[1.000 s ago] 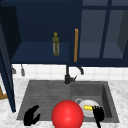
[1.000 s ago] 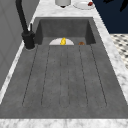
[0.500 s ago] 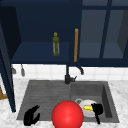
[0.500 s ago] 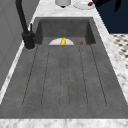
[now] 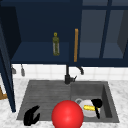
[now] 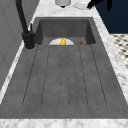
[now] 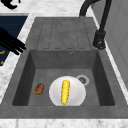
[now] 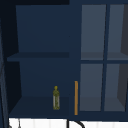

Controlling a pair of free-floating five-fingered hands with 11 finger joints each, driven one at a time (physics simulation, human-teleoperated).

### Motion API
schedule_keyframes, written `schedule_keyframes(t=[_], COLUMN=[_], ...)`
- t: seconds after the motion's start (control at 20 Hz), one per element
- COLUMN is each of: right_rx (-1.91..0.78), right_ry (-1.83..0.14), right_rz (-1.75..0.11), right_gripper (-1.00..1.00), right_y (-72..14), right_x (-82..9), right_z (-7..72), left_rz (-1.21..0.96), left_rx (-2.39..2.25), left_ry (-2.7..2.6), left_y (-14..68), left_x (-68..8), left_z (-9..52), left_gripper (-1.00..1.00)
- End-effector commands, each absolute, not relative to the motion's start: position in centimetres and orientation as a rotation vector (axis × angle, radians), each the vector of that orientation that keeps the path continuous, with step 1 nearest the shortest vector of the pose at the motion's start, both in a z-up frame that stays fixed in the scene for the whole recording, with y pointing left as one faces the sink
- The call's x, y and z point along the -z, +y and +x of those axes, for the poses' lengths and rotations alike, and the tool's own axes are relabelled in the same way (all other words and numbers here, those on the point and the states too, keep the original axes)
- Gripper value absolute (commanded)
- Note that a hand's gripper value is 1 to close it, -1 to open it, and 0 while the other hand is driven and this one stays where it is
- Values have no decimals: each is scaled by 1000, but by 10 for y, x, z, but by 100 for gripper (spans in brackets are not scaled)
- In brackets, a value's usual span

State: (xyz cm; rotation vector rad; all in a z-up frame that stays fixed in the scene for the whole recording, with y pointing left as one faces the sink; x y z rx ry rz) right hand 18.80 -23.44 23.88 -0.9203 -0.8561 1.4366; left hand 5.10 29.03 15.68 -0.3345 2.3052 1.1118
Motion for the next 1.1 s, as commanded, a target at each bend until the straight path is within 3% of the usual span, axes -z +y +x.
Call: schedule_keyframes(t=[0.0, 0.65, 1.05], right_rx=[-1463, -1383, -1346], right_ry=[-798, -729, -775], right_rz=[-857, -919, -844], right_gripper=[-100, -100, -100], right_y=[-235, -206, -212], right_x=[-237, -176, -135], right_z=[212, 306, 319], left_rz=[-335, -335, -335], left_rx=[-1112, -1111, -1111], left_ry=[2305, 2305, 2305], left_y=[290, 290, 290], left_x=[-157, -157, -157], left_z=[51, 51, 51], left_gripper=[0, 0, 0])
